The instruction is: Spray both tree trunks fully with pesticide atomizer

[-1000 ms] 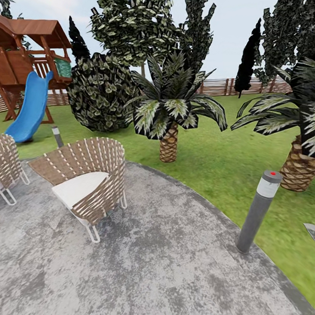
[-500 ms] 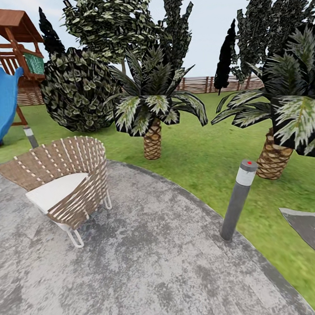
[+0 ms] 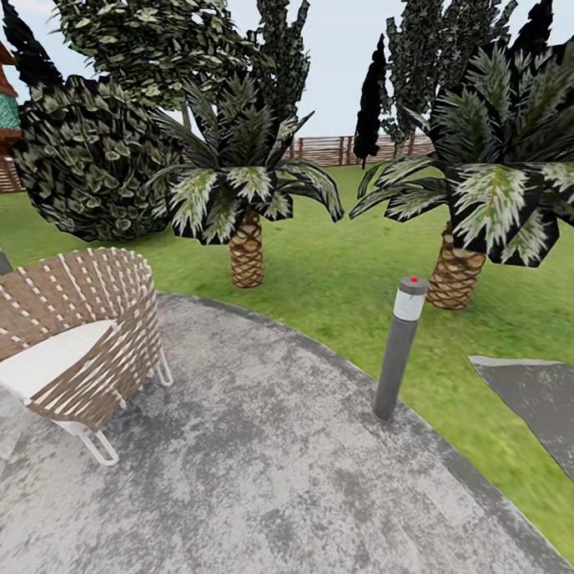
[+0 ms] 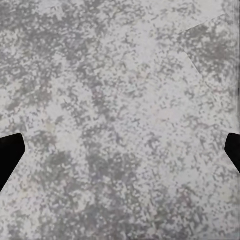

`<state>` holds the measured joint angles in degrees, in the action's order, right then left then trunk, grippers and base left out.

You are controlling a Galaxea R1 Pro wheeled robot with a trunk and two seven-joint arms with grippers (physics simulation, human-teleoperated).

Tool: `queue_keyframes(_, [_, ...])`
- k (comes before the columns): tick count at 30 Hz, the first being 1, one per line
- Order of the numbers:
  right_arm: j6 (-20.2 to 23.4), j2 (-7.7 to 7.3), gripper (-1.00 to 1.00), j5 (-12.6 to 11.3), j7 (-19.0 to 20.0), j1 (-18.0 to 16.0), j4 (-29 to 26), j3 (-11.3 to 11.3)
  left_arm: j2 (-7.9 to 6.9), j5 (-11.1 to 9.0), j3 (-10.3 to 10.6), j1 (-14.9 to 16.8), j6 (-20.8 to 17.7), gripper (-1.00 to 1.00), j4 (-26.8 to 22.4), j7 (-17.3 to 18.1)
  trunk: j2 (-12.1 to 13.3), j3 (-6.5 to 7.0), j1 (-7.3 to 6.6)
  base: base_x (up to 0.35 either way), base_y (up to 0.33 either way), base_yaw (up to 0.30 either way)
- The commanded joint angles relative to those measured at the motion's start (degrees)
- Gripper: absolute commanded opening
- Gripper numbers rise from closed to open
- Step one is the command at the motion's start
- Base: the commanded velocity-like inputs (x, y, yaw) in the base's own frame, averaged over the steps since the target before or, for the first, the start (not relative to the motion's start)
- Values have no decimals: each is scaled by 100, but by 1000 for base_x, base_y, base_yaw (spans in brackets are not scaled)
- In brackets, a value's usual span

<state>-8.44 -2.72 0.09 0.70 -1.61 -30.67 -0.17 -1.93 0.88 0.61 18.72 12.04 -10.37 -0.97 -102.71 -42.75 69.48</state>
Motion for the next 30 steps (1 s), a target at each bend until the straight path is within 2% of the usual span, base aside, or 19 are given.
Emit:
queue_keyframes(1, [0, 0, 100, 0, 0, -1, 0, 0, 0, 0, 0, 0, 0, 100, 0, 0, -42, -24, 23, 0, 0, -256])
queue_keyframes(30, [0, 0, 100, 0, 0, -2, 44, 1, 1, 1, 1, 0, 0, 100, 0, 0, -1205, -696, 660, 0, 0, -256])
